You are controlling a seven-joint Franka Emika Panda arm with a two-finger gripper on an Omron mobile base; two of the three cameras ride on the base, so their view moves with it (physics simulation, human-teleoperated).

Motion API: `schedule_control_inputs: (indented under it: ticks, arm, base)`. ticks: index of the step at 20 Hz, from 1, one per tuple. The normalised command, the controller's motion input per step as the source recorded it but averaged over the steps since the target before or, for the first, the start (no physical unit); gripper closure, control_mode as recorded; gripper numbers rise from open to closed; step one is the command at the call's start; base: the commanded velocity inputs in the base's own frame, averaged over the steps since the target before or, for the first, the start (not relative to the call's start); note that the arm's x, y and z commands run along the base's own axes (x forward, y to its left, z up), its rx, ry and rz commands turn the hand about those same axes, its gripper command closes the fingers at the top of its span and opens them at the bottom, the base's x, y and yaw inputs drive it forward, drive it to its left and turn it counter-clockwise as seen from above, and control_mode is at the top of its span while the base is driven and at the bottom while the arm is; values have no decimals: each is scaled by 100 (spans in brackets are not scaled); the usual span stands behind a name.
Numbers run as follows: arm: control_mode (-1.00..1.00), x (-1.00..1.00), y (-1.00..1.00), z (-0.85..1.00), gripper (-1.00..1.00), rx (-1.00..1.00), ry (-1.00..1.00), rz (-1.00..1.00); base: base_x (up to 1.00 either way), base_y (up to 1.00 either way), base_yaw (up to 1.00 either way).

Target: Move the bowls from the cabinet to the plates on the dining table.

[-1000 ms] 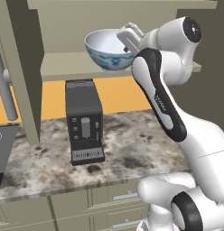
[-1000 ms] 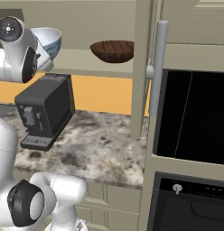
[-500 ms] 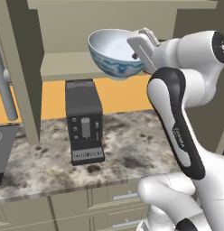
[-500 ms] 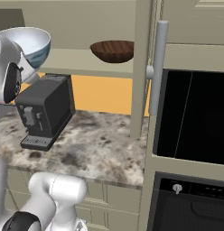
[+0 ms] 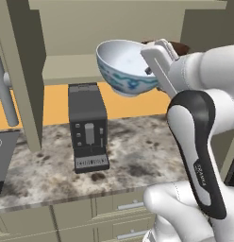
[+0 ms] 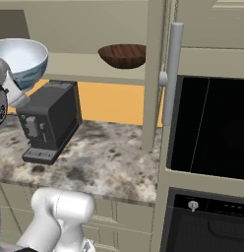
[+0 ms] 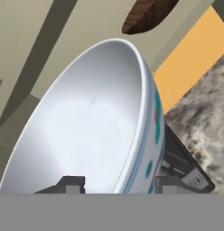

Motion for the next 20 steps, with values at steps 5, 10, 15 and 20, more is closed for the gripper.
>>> schedule_control_inputs:
  ticks: [5,10,15,20]
  arm:
    - [-100,-61,-2,-5,100,0,0,-6]
    - [-100,-22,-3,-1,100,0,3,-1]
    - [-100,0,-2,0,100,0,2,0]
    - [-100,0,0,0,100,0,0,0]
  base:
    - [0,0,0]
    - [0,0,0]
    - [0,0,0]
    - [0,0,0]
